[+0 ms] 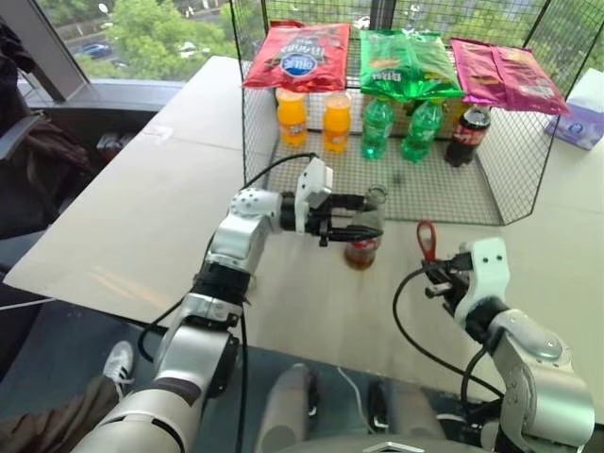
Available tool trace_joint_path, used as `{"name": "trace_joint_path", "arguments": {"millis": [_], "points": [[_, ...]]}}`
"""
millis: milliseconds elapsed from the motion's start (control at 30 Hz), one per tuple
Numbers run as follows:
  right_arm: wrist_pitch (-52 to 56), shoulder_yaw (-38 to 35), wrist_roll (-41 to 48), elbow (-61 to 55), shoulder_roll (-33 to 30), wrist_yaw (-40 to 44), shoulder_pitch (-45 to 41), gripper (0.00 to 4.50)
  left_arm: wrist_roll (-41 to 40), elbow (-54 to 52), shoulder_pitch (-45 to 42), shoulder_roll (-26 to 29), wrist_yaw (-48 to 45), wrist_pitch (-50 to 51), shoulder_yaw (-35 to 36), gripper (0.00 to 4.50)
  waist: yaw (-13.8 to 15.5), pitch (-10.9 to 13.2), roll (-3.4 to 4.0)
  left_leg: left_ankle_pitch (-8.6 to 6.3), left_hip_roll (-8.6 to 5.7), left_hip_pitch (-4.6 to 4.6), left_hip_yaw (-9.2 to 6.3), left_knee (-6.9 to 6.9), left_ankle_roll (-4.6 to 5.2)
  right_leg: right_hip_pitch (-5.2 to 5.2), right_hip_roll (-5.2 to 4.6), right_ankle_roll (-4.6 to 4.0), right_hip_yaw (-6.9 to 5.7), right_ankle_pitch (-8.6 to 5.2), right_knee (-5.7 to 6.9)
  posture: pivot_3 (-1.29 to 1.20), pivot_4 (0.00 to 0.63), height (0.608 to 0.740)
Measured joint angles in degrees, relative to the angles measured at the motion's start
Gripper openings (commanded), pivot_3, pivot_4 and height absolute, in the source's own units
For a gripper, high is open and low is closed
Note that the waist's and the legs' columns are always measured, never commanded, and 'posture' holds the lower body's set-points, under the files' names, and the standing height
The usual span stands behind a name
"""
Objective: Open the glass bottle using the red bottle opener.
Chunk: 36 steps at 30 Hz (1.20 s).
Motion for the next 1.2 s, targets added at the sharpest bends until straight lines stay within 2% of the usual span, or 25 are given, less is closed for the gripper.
{"name": "trace_joint_path", "arguments": {"millis": [100, 267, 300, 467, 500, 600, 733, 800, 833, 900, 1200], "points": [[2.5, -1.6, 3.3, 0.1, 0.0, -2.1, 0.1, 0.00, -0.1, -0.6, 0.5, 0.1, 0.1, 0.0, 0.2, 2.21, 0.0, 0.0, 0.01, -0.01, 0.00, 0.00, -0.01, -0.03, -0.01, -0.02, -0.01, -0.01, 0.00, 0.00, -0.01, 0.00, 0.150, 0.740], [4.4, -3.2, 7.8, 2.7, -0.1, -5.4, 0.0, 2.12, -0.1, -1.5, 0.8, 0.2, 0.4, 0.1, 0.2, 2.20, 0.0, 0.0, 0.01, 0.01, -0.01, -0.02, -0.01, -0.09, 0.02, -0.01, 0.05, -0.01, -0.01, -0.01, -0.01, 0.00, 0.150, 0.740], [4.5, -3.3, 8.9, 3.5, -0.1, -5.9, 0.0, 2.41, -0.1, -1.5, 0.8, 0.2, 0.4, 0.1, 0.2, 2.20, 0.0, 0.0, 0.01, 0.13, -0.01, -0.02, -0.01, -0.09, 0.23, -0.01, 0.06, -0.01, 0.00, -0.01, -0.01, 0.00, 0.150, 0.740], [3.7, -4.6, 11.8, 3.7, -1.1, -7.9, -0.6, 4.45, -0.2, -1.5, 0.9, 0.5, 0.4, 0.3, 0.2, 2.20, 0.0, 0.0, 0.01, 0.12, -0.01, -0.02, -0.01, -0.07, 0.22, -0.02, 0.03, 0.00, -0.01, -0.01, -0.03, 0.00, 0.150, 0.740], [2.9, -4.4, 12.0, 3.7, -2.3, -8.1, -0.3, 4.45, -0.2, -1.5, 0.9, 0.5, 0.4, 0.4, 0.2, 2.20, 0.0, 0.0, 0.01, 0.11, -0.03, -0.02, -0.01, -0.07, 0.21, -0.02, 0.02, 0.00, -0.01, -0.01, -0.05, 0.00, 0.150, 0.740], [-2.4, -2.4, 11.9, 3.6, -11.5, -8.1, 3.1, 4.45, -0.7, -1.6, 0.9, 0.8, 0.1, 0.6, 0.2, 2.20, 0.0, 0.0, 0.01, 0.08, -0.09, -0.03, -0.01, -0.10, 0.19, -0.02, -0.04, 0.00, 0.01, -0.02, -0.14, 0.00, 0.150, 0.740], [-8.2, -1.0, 13.0, 2.2, -16.7, -6.8, 6.3, 4.45, -1.1, -1.6, 0.8, 1.0, 0.2, 1.5, 0.5, 2.20, -0.2, 0.0, 0.03, 0.13, 0.01, -0.03, -0.03, -0.16, 0.25, -0.02, 0.06, 0.00, 0.00, -0.02, -0.09, 0.00, 0.150, 0.740], [-10.9, -0.9, 13.7, 1.3, -19.3, -6.2, 7.2, 4.50, -1.2, -1.6, 0.8, 1.2, 0.3, 2.2, 0.8, 3.23, -0.2, 0.0, 0.03, 0.13, 0.01, -0.03, -0.03, -0.15, 0.26, -0.02, 0.08, 0.01, 0.00, -0.03, -0.08, 0.00, 0.150, 0.740], [-12.1, -1.1, 14.1, 1.1, -19.7, -6.2, 7.2, 4.50, -1.3, -1.6, 0.8, 1.3, 0.3, 2.6, 0.8, 3.44, -0.2, 0.0, 0.03, 0.14, 0.02, -0.03, -0.04, -0.14, 0.26, -0.02, 0.09, 0.02, -0.01, -0.03, -0.08, 0.00, 0.150, 0.740], [-14.2, -1.1, 15.6, 1.1, -20.3, -6.0, 7.2, 4.50, -1.4, -1.6, 0.8, 1.3, 0.3, 3.0, 0.9, 4.45, -0.1, 0.0, 0.03, 0.14, 0.01, -0.03, -0.03, -0.12, 0.26, -0.01, 0.08, 0.03, 0.00, -0.03, -0.09, 0.00, 0.150, 0.740], [-21.8, -0.5, 17.8, 1.1, -26.6, -5.0, 6.1, 4.50, -4.3, -6.8, 2.1, 3.0, 1.9, 6.5, 2.3, 4.45, 0.0, 0.0, 0.02, 0.13, -0.03, -0.04, -0.02, -0.13, 0.26, -0.01, 0.02, 0.02, 0.02, -0.03, -0.12, 0.00, 0.150, 0.740]]}}
